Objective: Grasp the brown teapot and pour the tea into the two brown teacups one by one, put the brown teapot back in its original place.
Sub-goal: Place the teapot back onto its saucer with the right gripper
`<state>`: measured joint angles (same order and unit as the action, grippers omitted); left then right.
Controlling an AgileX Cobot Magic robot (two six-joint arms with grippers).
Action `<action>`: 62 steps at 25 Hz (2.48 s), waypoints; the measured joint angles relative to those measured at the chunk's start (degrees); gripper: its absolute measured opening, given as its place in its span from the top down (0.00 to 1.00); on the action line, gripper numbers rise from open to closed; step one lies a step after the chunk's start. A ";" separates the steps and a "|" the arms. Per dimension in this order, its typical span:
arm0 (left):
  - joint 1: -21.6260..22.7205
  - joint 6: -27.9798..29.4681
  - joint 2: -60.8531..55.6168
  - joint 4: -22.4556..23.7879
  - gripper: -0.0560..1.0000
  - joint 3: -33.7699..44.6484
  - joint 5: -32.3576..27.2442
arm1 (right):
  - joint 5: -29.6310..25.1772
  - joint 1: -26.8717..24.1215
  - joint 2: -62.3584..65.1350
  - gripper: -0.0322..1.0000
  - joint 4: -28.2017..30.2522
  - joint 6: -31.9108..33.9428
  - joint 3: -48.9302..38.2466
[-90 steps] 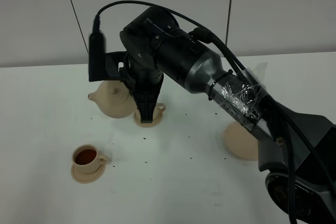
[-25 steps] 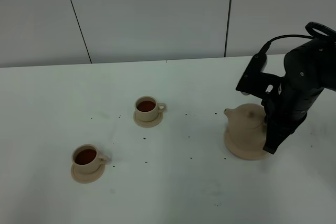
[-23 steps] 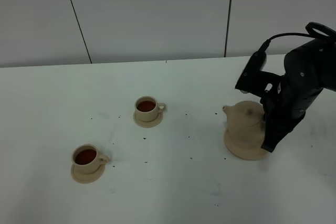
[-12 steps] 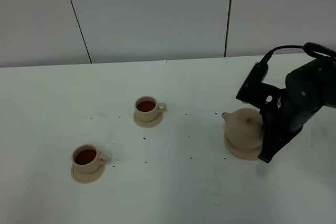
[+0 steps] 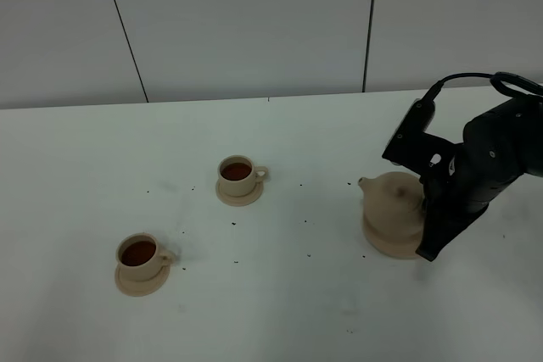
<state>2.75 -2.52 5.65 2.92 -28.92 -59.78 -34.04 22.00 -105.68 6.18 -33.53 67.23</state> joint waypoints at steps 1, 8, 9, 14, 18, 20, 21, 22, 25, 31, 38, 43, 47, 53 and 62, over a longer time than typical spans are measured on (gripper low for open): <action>0.00 0.00 0.00 0.00 0.72 0.00 0.00 | -0.19 -0.34 0.00 0.88 0.00 0.07 0.00; 0.00 0.00 0.00 0.00 0.72 0.00 0.00 | -0.73 -1.57 0.00 0.88 0.00 0.07 -0.17; 0.00 0.00 0.00 0.00 0.72 0.00 0.00 | -0.67 -1.57 0.00 0.88 0.00 0.07 -0.17; 0.00 0.00 0.00 0.00 0.72 0.00 0.00 | 1.43 -1.57 0.00 0.88 -1.26 -0.28 -1.48; 0.00 0.00 0.00 0.00 0.72 0.00 0.00 | 1.99 -1.57 0.00 0.88 -3.11 -1.85 -2.20; 0.00 -0.11 0.00 0.00 0.72 0.00 0.00 | 2.35 -1.57 0.00 0.88 -3.16 -2.02 -2.27; 0.00 -0.11 0.00 0.00 0.72 0.00 0.00 | 2.36 -1.57 0.00 0.88 -3.16 -2.08 -2.27; 0.00 -0.11 0.00 0.00 0.72 0.00 0.00 | 2.36 -1.57 0.00 0.88 -3.16 -2.14 -2.27; 0.00 -0.06 0.00 0.00 0.72 0.00 0.00 | 2.36 -1.57 0.00 0.88 -3.16 -2.19 -2.27; 0.00 -0.06 0.00 0.00 0.72 0.00 0.00 | 2.40 -1.57 0.00 0.88 -3.16 -2.36 -2.27; 0.00 -0.06 0.00 0.00 0.72 0.00 0.00 | 2.35 -1.61 -0.59 0.88 -3.56 -2.41 -2.32; 0.00 -0.06 0.00 0.00 0.72 0.00 0.00 | 2.26 -1.61 -0.76 0.88 -3.62 -2.41 -2.34; 0.00 -0.06 0.00 0.00 0.72 0.00 0.00 | 2.21 -1.61 -0.76 0.88 -3.62 -2.41 -2.34; 0.00 -0.01 0.00 0.00 0.72 0.00 0.00 | 1.96 -1.61 -1.73 0.88 -4.08 -2.41 -2.34; 0.00 -0.01 0.00 0.00 0.72 0.00 0.00 | 2.86 -1.68 -2.63 0.88 -4.43 -2.41 -2.34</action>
<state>2.75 -2.53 5.65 2.92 -28.92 -59.78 -31.18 20.32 -108.31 1.75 -35.94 64.88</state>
